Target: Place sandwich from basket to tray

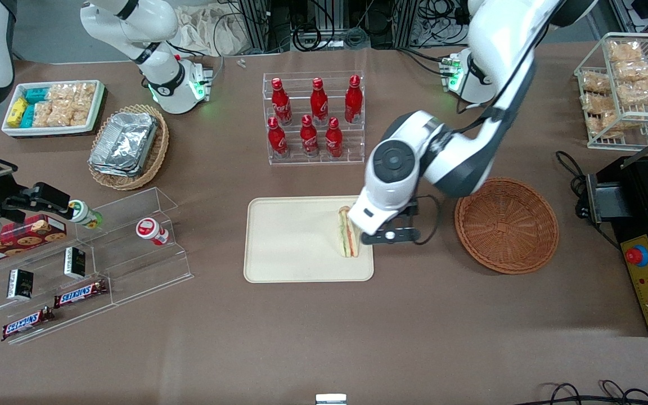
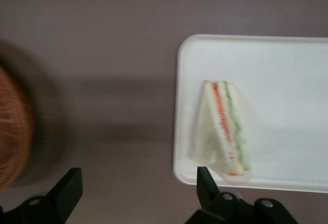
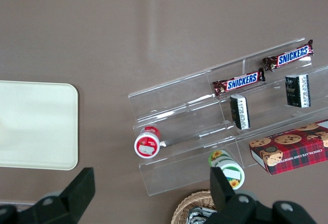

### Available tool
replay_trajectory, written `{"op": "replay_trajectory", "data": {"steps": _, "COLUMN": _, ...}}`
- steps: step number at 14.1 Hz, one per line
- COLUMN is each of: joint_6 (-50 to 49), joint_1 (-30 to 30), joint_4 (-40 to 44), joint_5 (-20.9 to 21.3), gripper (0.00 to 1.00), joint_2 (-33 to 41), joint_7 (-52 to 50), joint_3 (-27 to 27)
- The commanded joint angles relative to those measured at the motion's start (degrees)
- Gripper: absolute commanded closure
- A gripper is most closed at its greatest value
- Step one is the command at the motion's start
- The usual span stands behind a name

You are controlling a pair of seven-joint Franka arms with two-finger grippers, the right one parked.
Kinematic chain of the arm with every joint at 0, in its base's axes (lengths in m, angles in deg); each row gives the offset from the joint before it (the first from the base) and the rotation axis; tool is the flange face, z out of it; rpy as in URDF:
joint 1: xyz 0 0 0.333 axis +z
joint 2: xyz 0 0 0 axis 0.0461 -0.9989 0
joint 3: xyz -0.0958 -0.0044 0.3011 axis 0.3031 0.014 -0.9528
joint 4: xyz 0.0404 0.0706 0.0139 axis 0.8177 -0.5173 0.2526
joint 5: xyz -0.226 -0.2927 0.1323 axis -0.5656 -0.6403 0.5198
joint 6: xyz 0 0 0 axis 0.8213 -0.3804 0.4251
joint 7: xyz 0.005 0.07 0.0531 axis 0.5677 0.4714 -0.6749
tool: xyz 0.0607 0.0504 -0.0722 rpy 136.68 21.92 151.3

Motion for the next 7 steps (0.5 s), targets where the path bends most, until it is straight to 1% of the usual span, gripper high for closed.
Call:
{"op": "replay_trajectory", "data": {"steps": 1, "joint_6": -6.4, "joint_1": 6.3, "joint_4": -1.3, "joint_5": -2.0, "gripper": 0.01, "joint_2": 6.1, "joint_7": 7.2, "joint_3": 0.5}}
{"op": "replay_trajectory", "data": {"steps": 2, "joint_6": -8.6, "joint_1": 8.2, "joint_4": -1.2, "joint_5": -2.8, "gripper": 0.01, "joint_2": 7.5, "joint_7": 10.2, "joint_3": 0.4}}
{"op": "replay_trajectory", "data": {"steps": 7, "joint_6": -17.0, "joint_1": 18.7, "joint_4": -1.3, "joint_5": -2.7, "gripper": 0.01, "joint_2": 14.1, "joint_7": 27.7, "joint_3": 0.3}}
